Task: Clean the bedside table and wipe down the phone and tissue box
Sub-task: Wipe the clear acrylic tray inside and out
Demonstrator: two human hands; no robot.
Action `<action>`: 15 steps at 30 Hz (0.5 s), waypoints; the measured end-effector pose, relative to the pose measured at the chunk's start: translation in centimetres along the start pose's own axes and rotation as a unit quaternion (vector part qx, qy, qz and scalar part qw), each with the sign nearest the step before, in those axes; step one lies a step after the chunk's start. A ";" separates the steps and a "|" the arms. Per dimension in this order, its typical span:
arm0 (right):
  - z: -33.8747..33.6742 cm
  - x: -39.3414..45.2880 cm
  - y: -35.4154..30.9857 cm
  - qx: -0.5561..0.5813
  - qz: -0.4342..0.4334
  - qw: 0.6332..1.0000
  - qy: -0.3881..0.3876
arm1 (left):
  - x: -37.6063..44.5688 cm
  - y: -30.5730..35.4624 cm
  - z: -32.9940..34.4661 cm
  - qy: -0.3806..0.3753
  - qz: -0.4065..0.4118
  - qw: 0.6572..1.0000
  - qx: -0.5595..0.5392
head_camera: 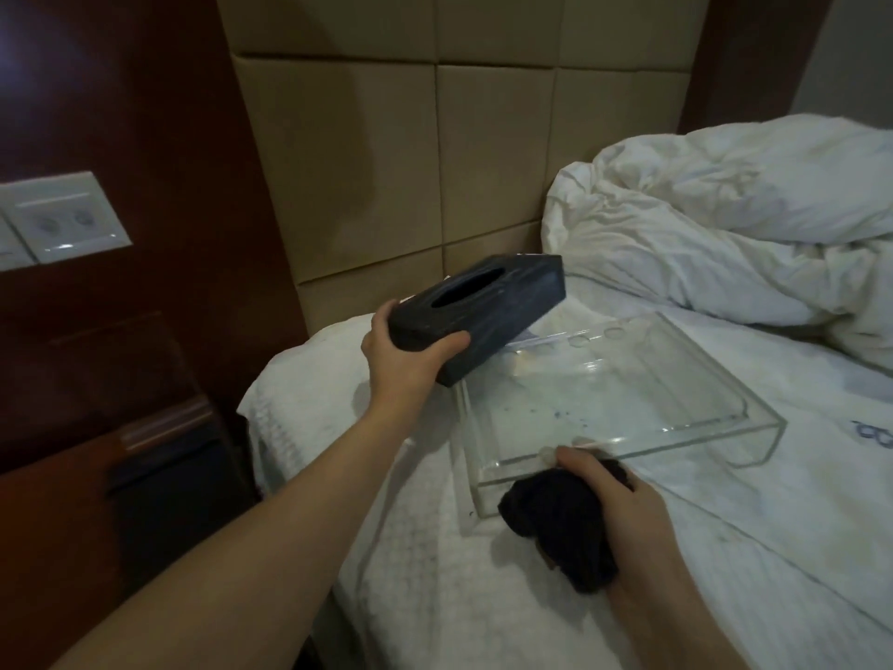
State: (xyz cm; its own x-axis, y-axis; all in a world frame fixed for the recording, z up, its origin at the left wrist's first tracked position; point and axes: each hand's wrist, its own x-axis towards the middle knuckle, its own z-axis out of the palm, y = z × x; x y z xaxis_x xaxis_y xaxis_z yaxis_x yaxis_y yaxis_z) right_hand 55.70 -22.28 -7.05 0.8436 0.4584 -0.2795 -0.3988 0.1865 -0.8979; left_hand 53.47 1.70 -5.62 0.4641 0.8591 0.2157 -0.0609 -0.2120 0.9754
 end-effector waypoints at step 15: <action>1.2 -2.3 -0.9 -0.004 -0.010 1.000 -0.022 | -0.2 0.8 -3.0 -0.021 -0.123 0.992 0.027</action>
State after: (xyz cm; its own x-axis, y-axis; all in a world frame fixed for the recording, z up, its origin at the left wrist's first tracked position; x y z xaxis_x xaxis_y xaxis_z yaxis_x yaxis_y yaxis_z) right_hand 53.65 -22.45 -5.17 0.8351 0.4917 -0.2466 -0.3790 0.1894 -0.9058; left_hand 50.68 2.80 -4.78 0.4958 0.8679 -0.0314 0.1052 -0.0241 0.9942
